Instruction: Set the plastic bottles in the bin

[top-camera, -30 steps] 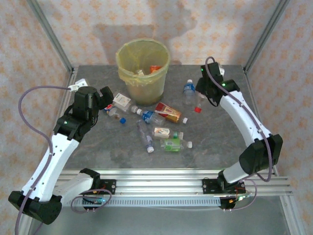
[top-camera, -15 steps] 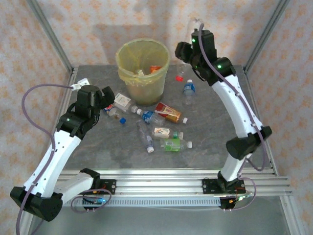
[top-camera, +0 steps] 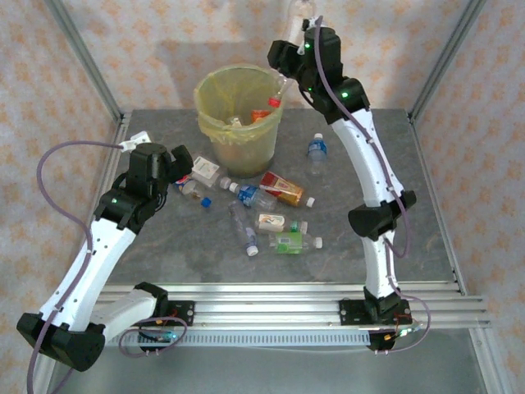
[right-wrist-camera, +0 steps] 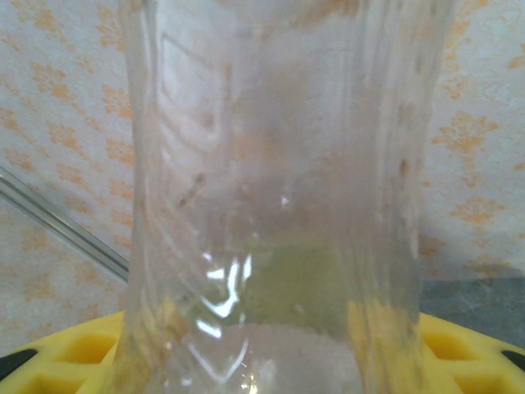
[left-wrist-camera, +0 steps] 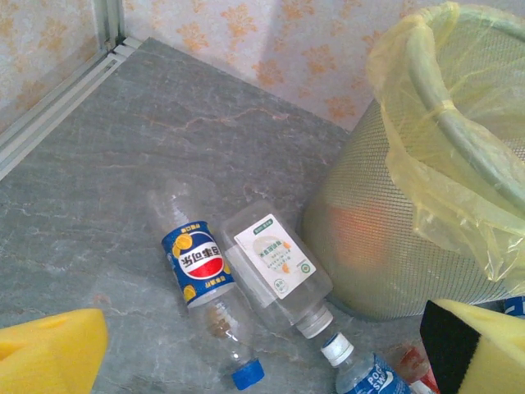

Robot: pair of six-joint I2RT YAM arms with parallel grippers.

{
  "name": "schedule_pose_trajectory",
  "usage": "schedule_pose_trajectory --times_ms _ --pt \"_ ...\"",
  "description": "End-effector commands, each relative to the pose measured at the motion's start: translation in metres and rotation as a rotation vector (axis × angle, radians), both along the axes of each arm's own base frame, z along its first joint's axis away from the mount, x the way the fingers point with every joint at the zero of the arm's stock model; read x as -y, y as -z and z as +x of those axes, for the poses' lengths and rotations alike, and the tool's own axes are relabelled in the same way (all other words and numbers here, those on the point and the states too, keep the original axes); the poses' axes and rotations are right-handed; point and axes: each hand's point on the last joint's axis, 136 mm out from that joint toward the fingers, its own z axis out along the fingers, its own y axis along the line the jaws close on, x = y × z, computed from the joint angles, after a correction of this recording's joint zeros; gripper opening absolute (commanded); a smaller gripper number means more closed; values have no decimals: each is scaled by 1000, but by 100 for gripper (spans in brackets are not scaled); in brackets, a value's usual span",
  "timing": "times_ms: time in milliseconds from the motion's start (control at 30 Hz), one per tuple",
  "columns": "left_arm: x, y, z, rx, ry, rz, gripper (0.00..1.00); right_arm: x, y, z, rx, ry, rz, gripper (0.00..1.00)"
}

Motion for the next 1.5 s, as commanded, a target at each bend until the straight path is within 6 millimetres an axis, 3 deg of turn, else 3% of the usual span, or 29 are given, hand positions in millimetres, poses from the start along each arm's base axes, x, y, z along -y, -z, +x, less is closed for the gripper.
schedule_pose_trajectory --times_ms 0,167,367,733,1033,1233,1467 --pt "2 6 0 -14 4 0 100 -16 -29 5 113 -39 82 30" --pt "2 5 0 -7 3 0 100 -43 -20 21 173 -73 83 30" --pt "5 7 3 -2 11 -19 100 -76 13 41 219 -95 -16 31" --pt "9 10 7 0 19 -40 100 -101 76 72 178 -124 -60 34" --pt "1 20 7 -39 -34 -19 100 -119 137 76 72 -170 -159 47" --pt "-10 31 4 -101 -108 4 100 -126 146 68 56 -186 -232 66" --pt "-16 43 7 -137 -143 -24 100 -116 120 59 82 -163 -243 81"
